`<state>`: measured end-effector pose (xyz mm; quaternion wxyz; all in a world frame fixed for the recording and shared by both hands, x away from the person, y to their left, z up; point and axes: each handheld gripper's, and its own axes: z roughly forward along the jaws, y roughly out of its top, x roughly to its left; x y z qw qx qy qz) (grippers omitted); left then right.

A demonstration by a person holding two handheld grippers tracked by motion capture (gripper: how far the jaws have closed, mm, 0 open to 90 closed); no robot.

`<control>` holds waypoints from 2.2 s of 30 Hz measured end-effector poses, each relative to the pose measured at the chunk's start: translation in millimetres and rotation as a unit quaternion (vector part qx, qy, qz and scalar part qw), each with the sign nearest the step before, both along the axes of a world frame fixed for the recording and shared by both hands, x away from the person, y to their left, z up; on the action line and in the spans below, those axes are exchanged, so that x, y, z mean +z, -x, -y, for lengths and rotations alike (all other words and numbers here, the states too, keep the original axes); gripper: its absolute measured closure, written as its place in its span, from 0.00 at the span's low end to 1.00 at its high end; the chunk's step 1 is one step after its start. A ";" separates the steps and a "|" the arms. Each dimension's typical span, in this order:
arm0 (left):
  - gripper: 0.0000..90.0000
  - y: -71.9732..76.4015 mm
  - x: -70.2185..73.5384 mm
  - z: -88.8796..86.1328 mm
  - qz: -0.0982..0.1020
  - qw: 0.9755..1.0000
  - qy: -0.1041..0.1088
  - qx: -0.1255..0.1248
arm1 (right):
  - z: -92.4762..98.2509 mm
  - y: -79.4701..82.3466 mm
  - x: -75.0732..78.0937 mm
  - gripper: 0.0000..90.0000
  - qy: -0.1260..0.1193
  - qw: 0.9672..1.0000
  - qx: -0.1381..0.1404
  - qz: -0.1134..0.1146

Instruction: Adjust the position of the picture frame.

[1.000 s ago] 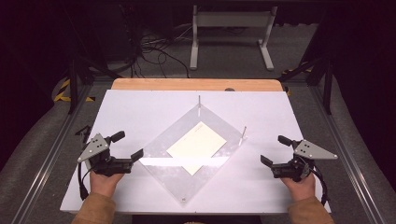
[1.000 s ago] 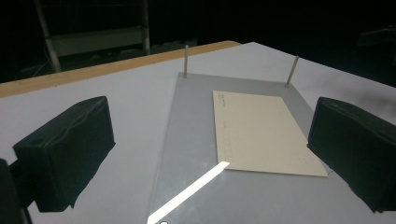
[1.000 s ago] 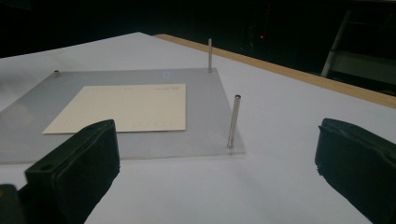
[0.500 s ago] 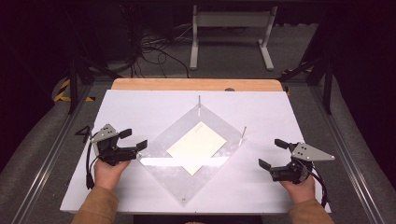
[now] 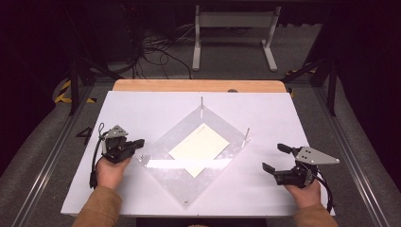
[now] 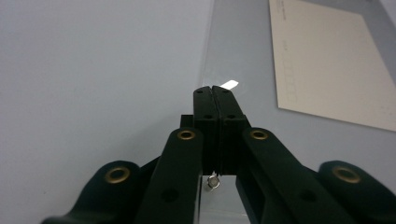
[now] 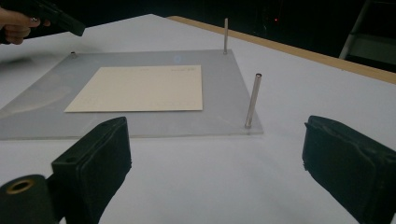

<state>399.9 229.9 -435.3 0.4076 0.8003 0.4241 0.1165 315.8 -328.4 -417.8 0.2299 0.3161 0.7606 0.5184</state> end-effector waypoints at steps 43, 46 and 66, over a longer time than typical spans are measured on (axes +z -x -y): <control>1.00 -7.7 -16.1 -2.7 -0.132 0.990 0.003 -0.040 | -1.1 -2.6 -2.3 0.07 -0.001 1.000 0.000 -0.011; 1.00 -4.6 -17.2 4.9 -0.140 0.988 0.015 -0.058 | -1.4 -2.6 -2.3 0.07 -0.001 1.000 0.000 -0.010; 1.00 14.4 -21.2 47.6 -0.172 0.971 0.034 -0.161 | -3.7 -6.2 -1.9 0.28 0.011 0.999 -0.014 -0.031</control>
